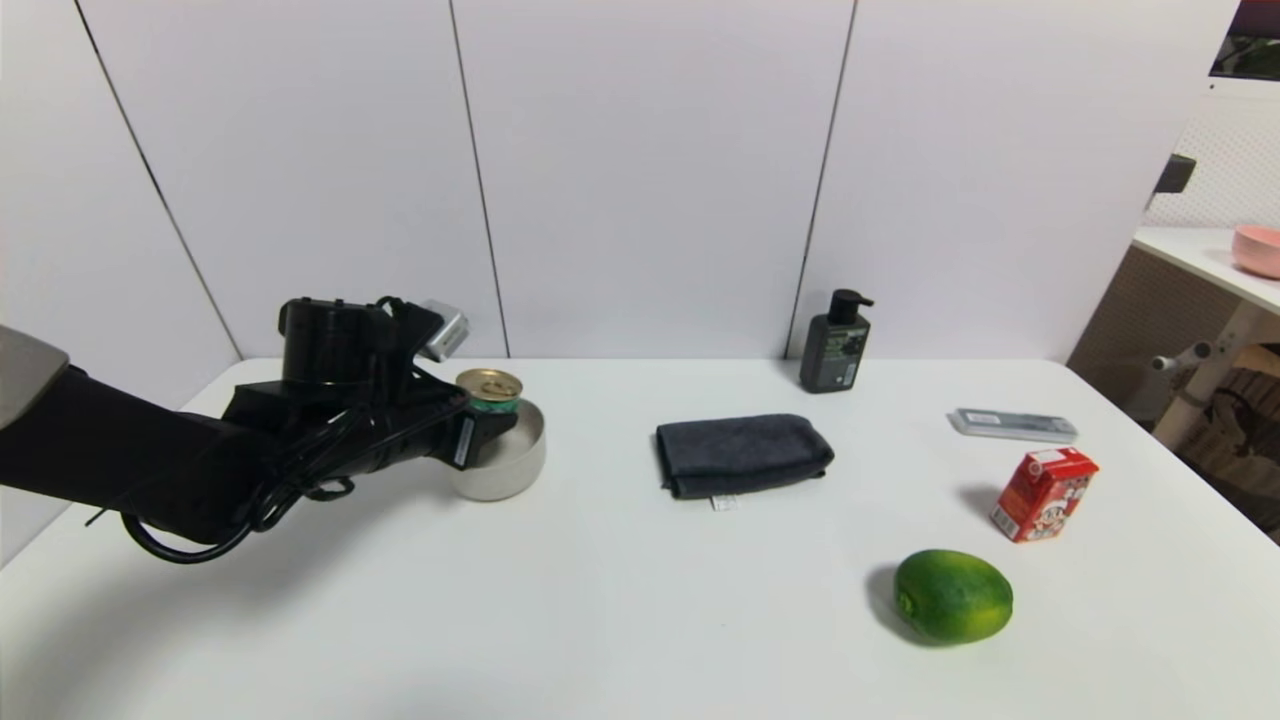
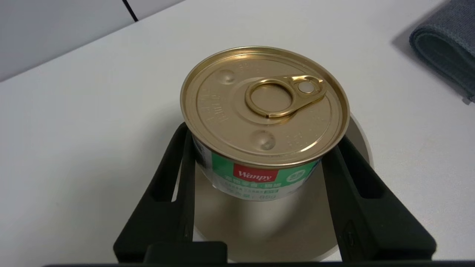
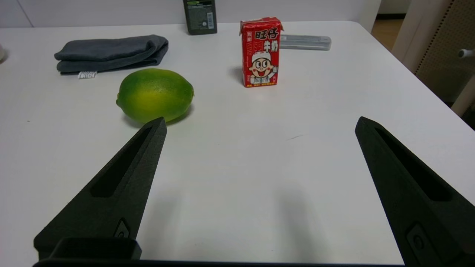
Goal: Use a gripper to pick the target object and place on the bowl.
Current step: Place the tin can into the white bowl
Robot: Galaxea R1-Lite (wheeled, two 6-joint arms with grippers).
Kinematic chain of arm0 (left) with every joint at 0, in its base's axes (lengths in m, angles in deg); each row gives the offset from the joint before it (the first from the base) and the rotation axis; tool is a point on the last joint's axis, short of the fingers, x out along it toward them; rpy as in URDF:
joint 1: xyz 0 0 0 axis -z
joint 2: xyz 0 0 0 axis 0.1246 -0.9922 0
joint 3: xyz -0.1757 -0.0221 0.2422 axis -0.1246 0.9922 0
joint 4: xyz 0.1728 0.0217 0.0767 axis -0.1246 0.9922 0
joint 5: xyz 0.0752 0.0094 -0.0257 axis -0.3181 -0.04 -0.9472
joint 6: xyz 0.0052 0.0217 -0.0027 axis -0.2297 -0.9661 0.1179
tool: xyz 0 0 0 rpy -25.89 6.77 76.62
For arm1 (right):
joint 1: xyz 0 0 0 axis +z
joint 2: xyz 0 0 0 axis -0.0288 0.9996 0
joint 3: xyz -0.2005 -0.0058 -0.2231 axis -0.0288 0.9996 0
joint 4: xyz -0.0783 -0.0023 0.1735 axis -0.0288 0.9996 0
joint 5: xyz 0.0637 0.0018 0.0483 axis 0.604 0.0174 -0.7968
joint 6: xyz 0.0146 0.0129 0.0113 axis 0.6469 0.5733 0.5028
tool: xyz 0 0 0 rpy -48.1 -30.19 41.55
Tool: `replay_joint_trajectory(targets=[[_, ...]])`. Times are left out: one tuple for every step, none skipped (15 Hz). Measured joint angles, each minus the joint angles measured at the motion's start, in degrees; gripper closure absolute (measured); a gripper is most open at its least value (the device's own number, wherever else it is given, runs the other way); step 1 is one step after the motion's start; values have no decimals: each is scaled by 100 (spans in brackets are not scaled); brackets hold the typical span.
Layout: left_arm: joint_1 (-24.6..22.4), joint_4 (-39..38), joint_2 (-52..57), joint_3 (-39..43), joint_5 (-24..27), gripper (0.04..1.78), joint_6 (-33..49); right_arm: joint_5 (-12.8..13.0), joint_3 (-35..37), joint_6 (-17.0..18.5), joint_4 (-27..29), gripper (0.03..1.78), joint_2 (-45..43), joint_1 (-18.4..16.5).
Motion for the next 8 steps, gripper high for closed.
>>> replay_joint_trajectory(targets=[[0, 9, -22, 9, 1, 83, 22, -4, 0, 2, 0, 6, 0, 0], [0, 11, -39, 9, 1, 83, 33, -4, 0, 2, 0, 6, 0, 0], [0, 20, -52, 13, 4, 83, 33, 0, 0, 2, 0, 6, 0, 0], [0, 30, -63, 13, 1, 83, 35, -1, 0, 2, 0, 6, 0, 0], [0, 56, -72, 13, 6, 83, 38, -1, 0, 6, 0, 6, 0, 0], [0, 85, -80, 13, 11, 83, 35, -4, 0, 2, 0, 6, 0, 0], [0, 105, -88, 13, 11, 83, 29, -4, 0, 0, 0, 6, 0, 0], [2, 105, -94, 13, 12, 83, 29, 0, 0, 2, 0, 6, 0, 0]])
